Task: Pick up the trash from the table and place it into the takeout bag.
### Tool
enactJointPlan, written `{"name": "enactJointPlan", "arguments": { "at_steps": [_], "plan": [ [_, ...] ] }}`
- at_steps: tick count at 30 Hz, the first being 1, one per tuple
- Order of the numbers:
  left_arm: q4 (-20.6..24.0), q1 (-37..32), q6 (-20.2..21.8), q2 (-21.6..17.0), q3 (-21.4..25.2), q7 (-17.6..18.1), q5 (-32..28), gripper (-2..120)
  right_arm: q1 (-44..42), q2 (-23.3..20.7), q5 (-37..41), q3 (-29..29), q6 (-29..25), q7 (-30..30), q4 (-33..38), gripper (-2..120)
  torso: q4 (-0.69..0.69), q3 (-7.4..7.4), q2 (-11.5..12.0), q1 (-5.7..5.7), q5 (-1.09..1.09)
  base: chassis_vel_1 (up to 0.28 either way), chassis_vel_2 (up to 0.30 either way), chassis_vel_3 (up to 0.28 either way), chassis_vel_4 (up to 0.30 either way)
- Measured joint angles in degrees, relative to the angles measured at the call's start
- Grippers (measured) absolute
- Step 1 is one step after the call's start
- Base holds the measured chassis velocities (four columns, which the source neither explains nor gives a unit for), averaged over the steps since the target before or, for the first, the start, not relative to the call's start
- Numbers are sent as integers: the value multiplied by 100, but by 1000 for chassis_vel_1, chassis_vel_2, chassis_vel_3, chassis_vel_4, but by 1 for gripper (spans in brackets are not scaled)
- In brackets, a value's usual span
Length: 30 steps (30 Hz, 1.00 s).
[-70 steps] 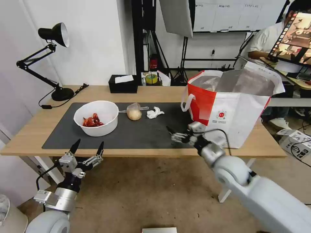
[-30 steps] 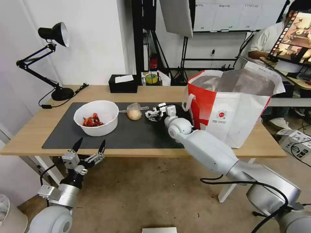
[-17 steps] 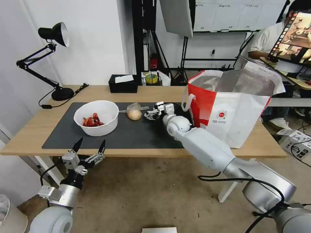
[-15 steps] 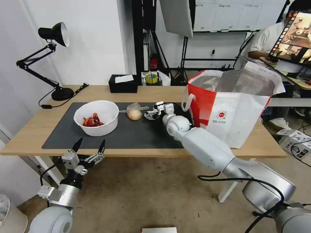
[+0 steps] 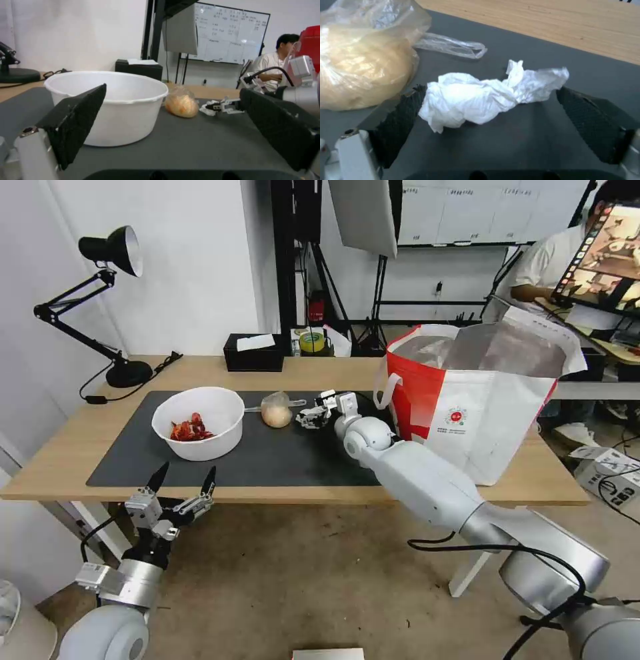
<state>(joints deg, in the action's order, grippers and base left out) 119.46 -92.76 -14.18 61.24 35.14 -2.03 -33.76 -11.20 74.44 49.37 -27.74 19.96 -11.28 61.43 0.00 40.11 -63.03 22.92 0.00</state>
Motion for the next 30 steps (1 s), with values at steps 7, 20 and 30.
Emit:
{"name": "enactJointPlan", "arguments": {
  "at_steps": [7,20,30],
  "plan": [
    [-13,21,-1,-17,-4,6,-11,100,-101,-13,-3,2,24,-5,33,74,0,0,0,0,0,0,0,0,0],
    [-43,67,-13,-54,-69,120,-18,100,-126,6,7,48,84,1,4,27,0,0,0,0,0,0,0,0,0],
    [-13,73,-22,-80,-69,130,-38,100,-167,-43,81,62,114,-12,55,0,0,0,0,0,0,0,0,0,0]
  ]
}}
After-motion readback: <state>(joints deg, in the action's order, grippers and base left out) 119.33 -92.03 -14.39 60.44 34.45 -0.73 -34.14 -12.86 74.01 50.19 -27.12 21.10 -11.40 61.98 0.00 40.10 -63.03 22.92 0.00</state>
